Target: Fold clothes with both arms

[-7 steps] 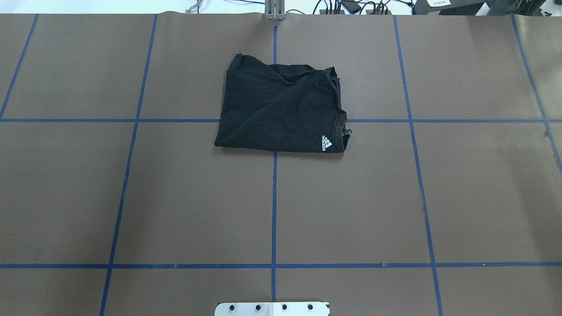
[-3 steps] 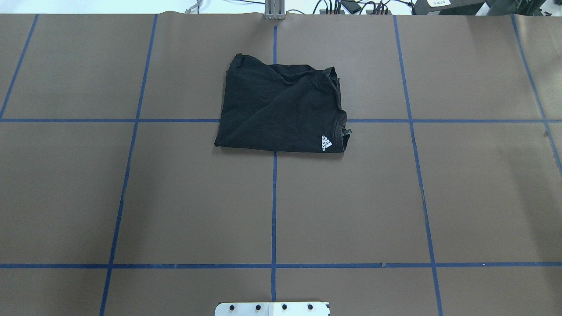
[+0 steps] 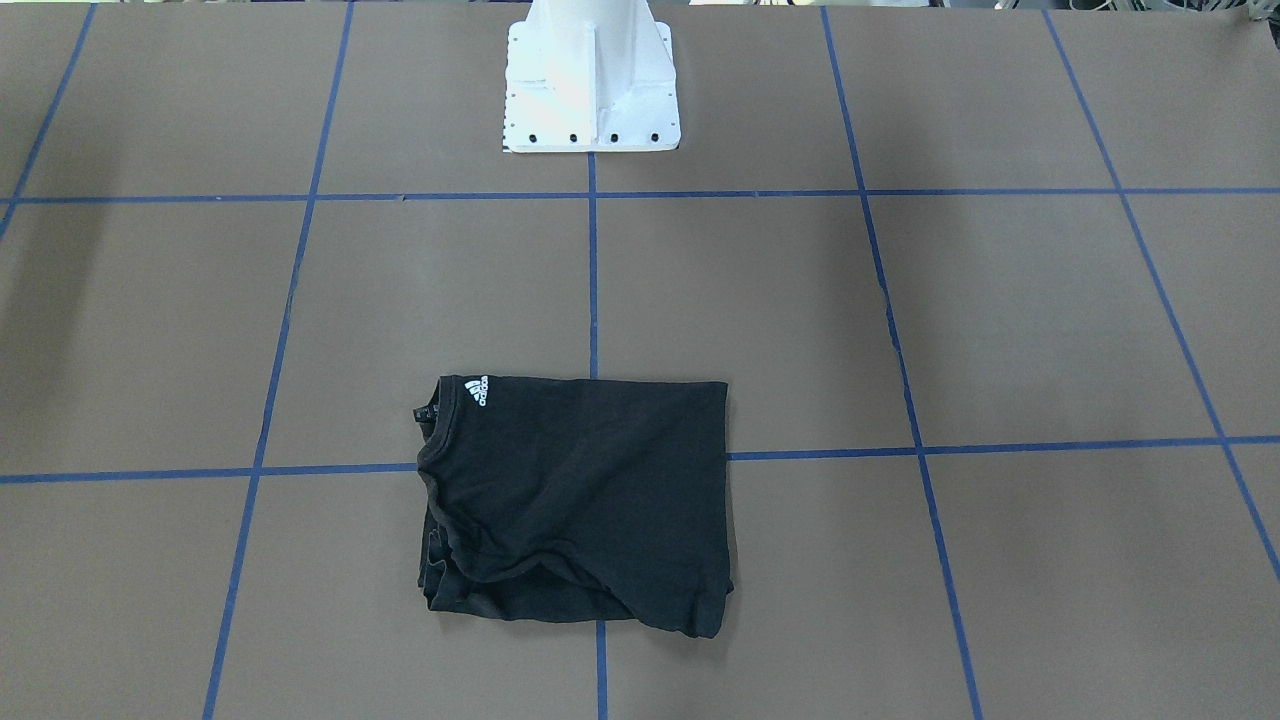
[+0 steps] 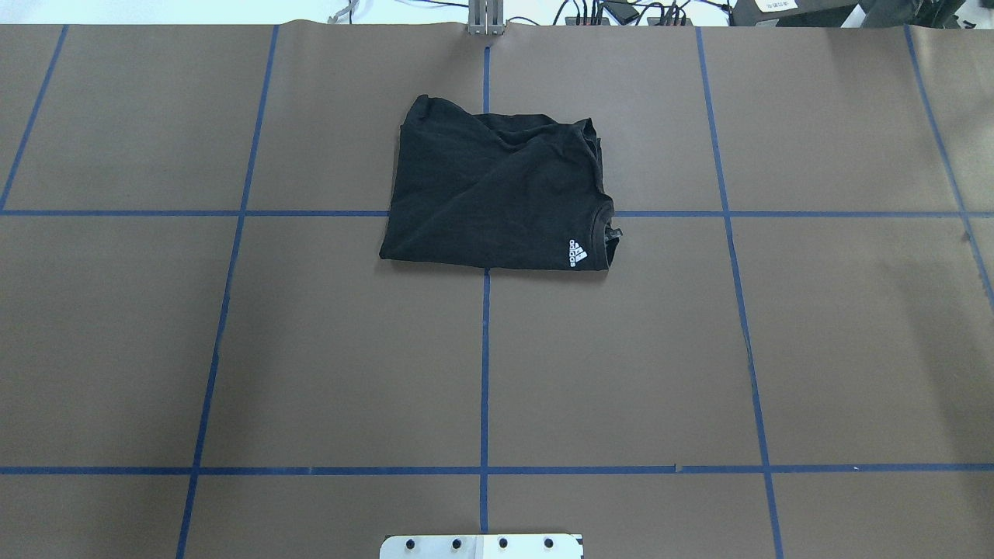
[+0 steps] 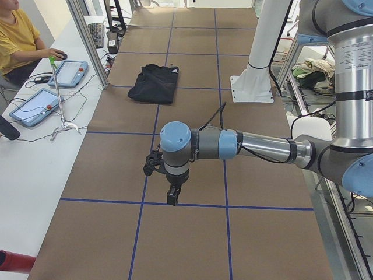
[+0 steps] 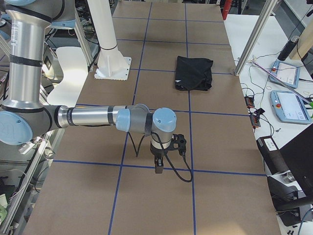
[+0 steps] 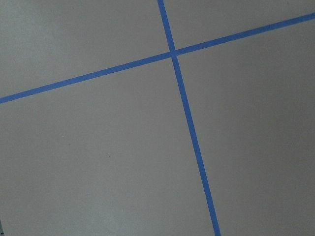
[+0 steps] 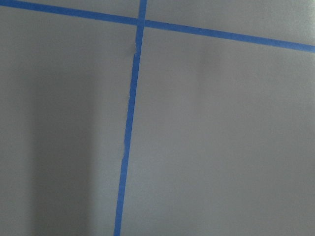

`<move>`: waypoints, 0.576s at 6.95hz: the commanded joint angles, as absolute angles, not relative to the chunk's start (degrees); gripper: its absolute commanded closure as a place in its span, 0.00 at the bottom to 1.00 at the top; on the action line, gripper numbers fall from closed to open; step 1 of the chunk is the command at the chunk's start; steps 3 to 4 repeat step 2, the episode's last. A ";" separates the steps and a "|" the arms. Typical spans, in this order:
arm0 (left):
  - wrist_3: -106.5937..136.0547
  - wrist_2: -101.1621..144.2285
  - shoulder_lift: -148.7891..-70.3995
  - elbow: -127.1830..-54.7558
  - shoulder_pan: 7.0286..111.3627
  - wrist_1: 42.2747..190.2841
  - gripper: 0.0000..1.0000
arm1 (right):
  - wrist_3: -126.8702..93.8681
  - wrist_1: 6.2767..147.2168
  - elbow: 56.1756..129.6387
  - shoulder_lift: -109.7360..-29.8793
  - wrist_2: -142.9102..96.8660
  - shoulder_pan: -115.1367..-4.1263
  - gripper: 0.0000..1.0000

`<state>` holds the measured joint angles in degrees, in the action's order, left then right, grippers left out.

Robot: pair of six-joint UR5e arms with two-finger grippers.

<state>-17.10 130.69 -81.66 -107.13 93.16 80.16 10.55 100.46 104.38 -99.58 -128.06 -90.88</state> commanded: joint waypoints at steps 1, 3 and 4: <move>-17.14 130.69 -81.74 -107.14 93.16 80.16 0.00 | 10.55 100.46 104.41 -99.58 -128.06 -90.88 0.00; -17.14 130.69 -81.65 -107.05 93.16 80.16 0.00 | 10.55 100.46 104.33 -99.58 -128.06 -90.88 0.00; -17.14 130.69 -81.65 -107.05 93.16 80.16 0.00 | 10.55 100.46 104.33 -99.58 -128.06 -90.88 0.00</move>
